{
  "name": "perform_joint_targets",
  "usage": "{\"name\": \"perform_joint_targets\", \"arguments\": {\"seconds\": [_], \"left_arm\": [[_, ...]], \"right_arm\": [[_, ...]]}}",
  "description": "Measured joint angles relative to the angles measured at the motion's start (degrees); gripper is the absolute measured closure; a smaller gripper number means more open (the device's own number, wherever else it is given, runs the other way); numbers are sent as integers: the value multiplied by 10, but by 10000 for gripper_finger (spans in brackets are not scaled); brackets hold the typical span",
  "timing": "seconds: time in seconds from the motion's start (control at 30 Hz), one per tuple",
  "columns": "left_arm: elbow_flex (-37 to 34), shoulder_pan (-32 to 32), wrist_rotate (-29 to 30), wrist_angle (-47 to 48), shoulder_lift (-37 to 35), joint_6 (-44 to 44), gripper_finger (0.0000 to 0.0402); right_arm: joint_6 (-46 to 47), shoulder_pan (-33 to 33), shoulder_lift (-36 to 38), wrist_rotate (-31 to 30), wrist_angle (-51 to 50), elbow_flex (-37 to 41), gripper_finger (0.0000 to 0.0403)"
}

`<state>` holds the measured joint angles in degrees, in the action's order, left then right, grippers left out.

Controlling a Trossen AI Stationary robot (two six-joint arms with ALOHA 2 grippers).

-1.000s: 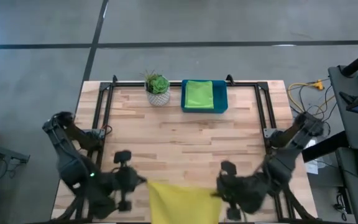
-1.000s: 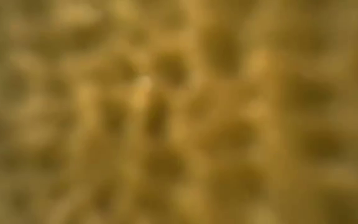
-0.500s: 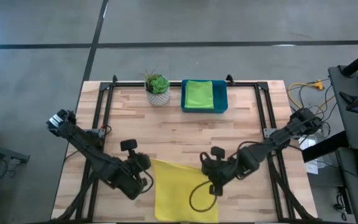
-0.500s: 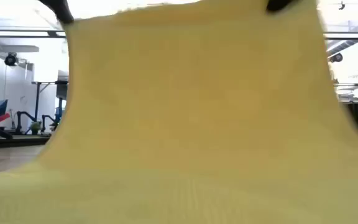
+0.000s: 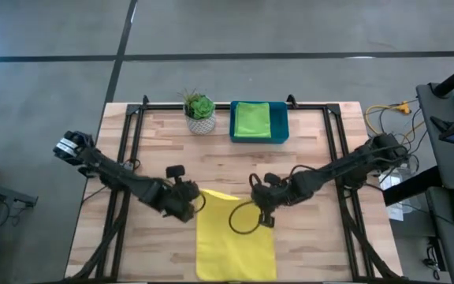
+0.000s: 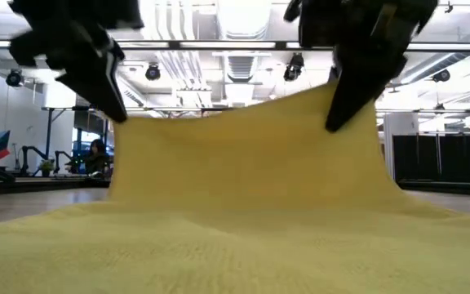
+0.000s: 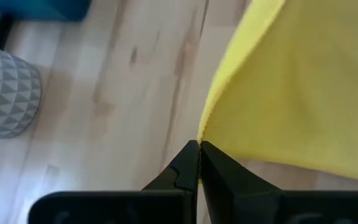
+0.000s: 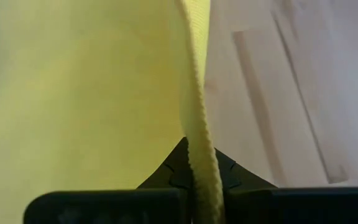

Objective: Fold microfiber towels
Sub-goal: Fold the yellow microfiber towel on top of the green microfiber towel into the dark blue bin

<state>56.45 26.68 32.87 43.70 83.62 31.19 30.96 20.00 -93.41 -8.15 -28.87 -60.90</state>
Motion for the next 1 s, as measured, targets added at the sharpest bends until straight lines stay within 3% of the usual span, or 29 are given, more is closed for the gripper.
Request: {"name": "perform_joint_targets", "arguments": {"seconds": [0.4, 0.8, 1.0], "left_arm": [[-101, -155, -129, -192, -18, -151, 402], [-113, -321, -194, -216, -19, -257, 402], [-114, -379, -216, -241, -18, -262, 402]], "right_arm": [[-45, -111, 3, 26, 81, 69, 394], [-115, -227, 3, 70, 86, 89, 394], [-117, -269, 3, 70, 86, 90, 393]]}}
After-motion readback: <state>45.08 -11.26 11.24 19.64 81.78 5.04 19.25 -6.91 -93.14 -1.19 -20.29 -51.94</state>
